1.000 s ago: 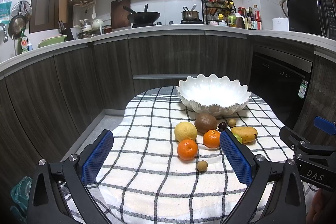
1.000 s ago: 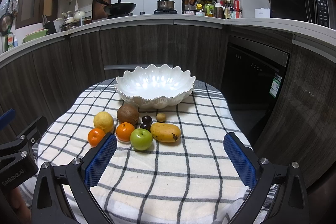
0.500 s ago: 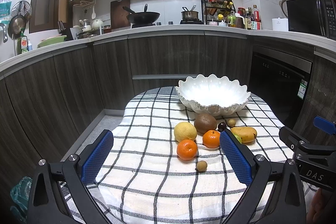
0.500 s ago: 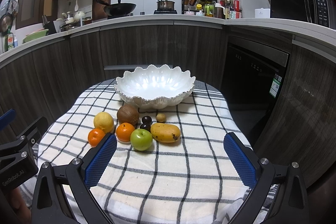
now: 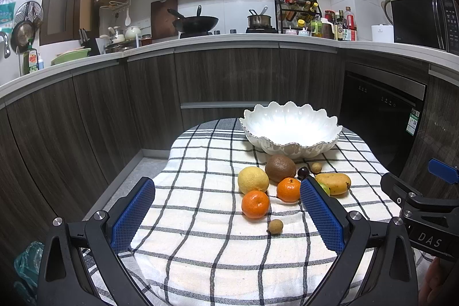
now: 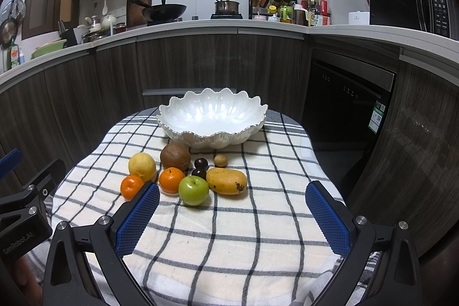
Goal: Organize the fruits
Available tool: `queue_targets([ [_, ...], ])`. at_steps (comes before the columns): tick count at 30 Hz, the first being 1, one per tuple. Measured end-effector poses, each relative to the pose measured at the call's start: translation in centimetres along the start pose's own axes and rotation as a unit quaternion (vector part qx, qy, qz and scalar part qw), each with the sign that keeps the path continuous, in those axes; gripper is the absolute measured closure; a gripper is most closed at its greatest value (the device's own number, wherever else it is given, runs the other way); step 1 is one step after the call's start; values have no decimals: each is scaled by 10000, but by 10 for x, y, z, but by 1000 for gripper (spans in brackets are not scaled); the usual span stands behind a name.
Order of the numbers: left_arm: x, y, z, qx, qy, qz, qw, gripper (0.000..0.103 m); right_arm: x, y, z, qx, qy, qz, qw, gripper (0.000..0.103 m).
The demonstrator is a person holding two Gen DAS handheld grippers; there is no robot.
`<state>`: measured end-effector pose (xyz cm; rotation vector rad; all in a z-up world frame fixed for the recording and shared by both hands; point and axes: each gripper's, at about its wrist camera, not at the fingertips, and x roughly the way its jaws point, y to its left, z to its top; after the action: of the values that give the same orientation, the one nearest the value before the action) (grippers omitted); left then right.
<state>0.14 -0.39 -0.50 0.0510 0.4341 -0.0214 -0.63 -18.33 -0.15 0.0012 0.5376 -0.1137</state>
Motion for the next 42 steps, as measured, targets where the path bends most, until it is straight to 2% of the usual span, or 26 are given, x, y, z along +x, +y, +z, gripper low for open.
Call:
queue_targets([
  [20, 3, -3, 1, 92, 97, -74, 9999, 0, 1, -2, -1, 19, 25, -33, 10000, 0],
  [30, 12, -5, 12, 216, 264, -212, 9992, 0, 6, -6, 6, 96, 112, -91, 9998, 0],
  [42, 42, -5, 18, 212, 663, -258, 9972, 0, 23, -1, 18, 25, 269, -39, 9996, 0],
])
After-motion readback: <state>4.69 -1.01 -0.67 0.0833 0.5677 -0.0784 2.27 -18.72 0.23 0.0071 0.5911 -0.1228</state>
